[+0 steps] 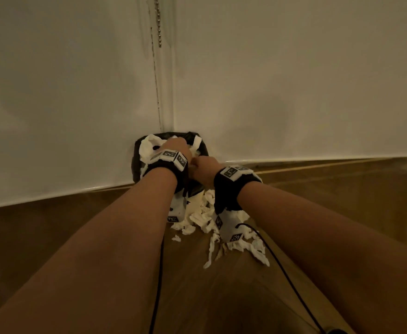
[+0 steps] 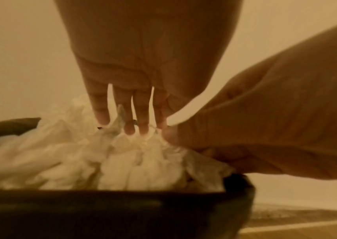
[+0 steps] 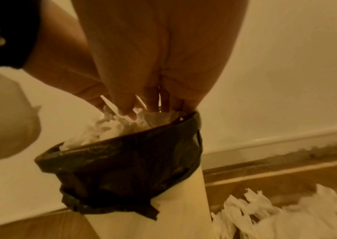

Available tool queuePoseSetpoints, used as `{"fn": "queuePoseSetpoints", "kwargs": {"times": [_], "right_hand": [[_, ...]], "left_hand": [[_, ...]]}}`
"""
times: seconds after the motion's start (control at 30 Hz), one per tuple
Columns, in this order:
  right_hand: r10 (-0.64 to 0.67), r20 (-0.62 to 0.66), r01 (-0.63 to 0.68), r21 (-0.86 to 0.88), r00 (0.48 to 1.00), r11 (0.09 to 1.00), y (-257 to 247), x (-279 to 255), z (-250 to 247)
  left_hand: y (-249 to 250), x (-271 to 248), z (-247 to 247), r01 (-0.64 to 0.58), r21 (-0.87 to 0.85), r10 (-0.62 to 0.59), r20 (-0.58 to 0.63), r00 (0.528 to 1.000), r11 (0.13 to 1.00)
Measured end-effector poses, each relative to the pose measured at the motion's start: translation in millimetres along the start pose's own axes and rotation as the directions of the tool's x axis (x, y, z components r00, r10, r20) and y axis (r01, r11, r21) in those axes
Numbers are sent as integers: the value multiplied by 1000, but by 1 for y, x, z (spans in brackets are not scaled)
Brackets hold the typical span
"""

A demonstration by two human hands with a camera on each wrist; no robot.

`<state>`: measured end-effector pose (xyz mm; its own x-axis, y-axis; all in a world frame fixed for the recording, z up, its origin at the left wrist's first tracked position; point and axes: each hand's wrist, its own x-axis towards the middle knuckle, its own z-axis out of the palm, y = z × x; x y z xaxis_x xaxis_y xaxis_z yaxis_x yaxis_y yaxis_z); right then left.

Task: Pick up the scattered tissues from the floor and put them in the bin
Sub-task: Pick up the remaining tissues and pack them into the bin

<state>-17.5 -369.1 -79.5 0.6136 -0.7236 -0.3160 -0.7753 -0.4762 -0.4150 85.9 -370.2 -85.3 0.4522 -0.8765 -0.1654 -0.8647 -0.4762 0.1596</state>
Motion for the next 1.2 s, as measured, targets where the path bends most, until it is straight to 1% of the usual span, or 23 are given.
{"fn": "queuePoseSetpoints", "kwargs": {"times": [0.03,0.07,0.1,0.17,0.23,0.3,0.37,0.43,0.53,0.63,0.73,0.83,0.9,1.0,1.1,1.2], "right_hand": [[-9,-84,13,57,996,998,7,-7,0],[-3,-147,21,121,989,992,15,-15,-2],[5,-217,35,176,976,984,25,-24,-4],[54,-285,20,252,957,967,43,-40,-7],[94,-305,-3,287,948,958,65,-56,-9],[133,-308,-44,279,942,959,86,-72,-8],[173,-309,-88,269,935,959,108,-87,-5],[220,-301,-132,285,928,949,129,-103,1],[286,-267,-209,284,920,936,161,-124,13],[383,-200,-321,285,902,903,195,-143,26],[487,-134,-448,243,863,861,231,-158,37],[592,-76,-566,220,802,795,269,-167,48],[640,-41,-621,200,767,758,292,-170,56],[681,38,-679,122,732,724,320,-171,71],[673,107,-679,40,732,733,341,-169,91],[632,108,-635,-11,767,772,352,-158,108]], "left_hand": [[3,-6,-4,-30,-53,25,-99,995,998],[8,-14,-7,-55,-112,36,-165,986,992],[15,-23,-9,-93,-121,64,-227,972,988],[31,-42,-10,-180,-145,130,-301,945,973],[47,-57,-5,-247,-187,183,-305,935,951],[63,-71,5,-284,-211,216,-296,930,935],[76,-82,21,-314,-197,258,-265,929,929],[89,-92,39,-336,-179,300,-203,932,925],[103,-103,68,-330,-192,325,-55,944,924],[112,-112,100,-321,-184,338,69,939,929],[120,-118,131,-341,-155,362,140,922,927],[131,-120,161,-355,-133,377,221,899,925],[140,-120,180,-363,-115,381,275,883,925],[153,-123,206,-361,-98,371,355,858,927],[160,-127,228,-350,-71,348,403,846,934],[164,-128,243,-360,-2,328,412,850,933]]}}
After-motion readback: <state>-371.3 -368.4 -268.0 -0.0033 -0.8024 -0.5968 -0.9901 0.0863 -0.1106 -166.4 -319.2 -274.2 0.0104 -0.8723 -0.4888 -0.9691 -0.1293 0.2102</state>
